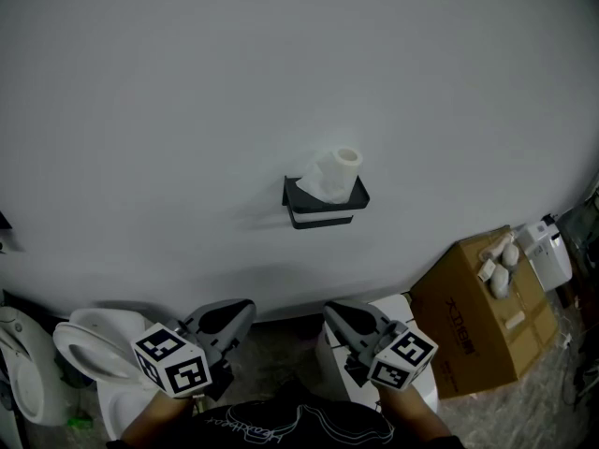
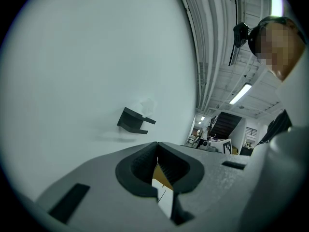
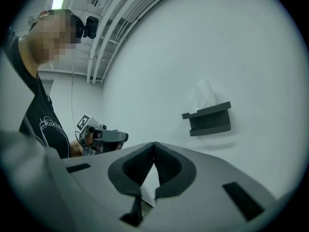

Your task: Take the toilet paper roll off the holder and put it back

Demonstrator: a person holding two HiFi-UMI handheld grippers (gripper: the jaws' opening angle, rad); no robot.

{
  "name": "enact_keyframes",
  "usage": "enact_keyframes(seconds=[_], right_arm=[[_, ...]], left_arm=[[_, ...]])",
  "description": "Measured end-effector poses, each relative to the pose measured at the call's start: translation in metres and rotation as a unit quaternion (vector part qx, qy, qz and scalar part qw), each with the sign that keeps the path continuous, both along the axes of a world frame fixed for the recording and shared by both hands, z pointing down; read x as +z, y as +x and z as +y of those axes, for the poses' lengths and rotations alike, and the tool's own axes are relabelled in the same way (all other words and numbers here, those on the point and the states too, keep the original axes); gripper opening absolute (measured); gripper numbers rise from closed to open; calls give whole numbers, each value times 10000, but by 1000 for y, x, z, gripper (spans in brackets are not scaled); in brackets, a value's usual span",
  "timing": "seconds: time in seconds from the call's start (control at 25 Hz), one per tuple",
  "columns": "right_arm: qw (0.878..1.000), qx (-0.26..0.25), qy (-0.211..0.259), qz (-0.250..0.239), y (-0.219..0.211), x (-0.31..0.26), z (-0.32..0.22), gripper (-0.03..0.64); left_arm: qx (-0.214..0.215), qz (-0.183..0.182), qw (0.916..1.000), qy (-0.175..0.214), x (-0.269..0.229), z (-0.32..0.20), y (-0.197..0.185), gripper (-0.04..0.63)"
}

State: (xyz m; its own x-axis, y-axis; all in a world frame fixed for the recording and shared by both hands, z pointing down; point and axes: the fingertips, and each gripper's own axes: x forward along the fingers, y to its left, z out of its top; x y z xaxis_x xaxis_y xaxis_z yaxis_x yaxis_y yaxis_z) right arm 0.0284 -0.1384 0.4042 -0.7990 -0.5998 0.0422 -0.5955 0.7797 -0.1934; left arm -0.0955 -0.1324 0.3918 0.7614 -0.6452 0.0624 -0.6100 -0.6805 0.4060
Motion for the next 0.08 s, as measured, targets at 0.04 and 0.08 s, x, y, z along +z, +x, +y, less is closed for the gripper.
enact_keyframes(seconds=[0.04, 0.08], right_arm=[[10000, 15, -4, -27, 0, 0, 0, 5], [10000, 30, -9, -56, -1, 1, -1, 5]], left_arm=[[3, -5, 10000, 1, 0, 0, 0, 5], [5, -12, 10000, 1, 1, 0, -1, 5]])
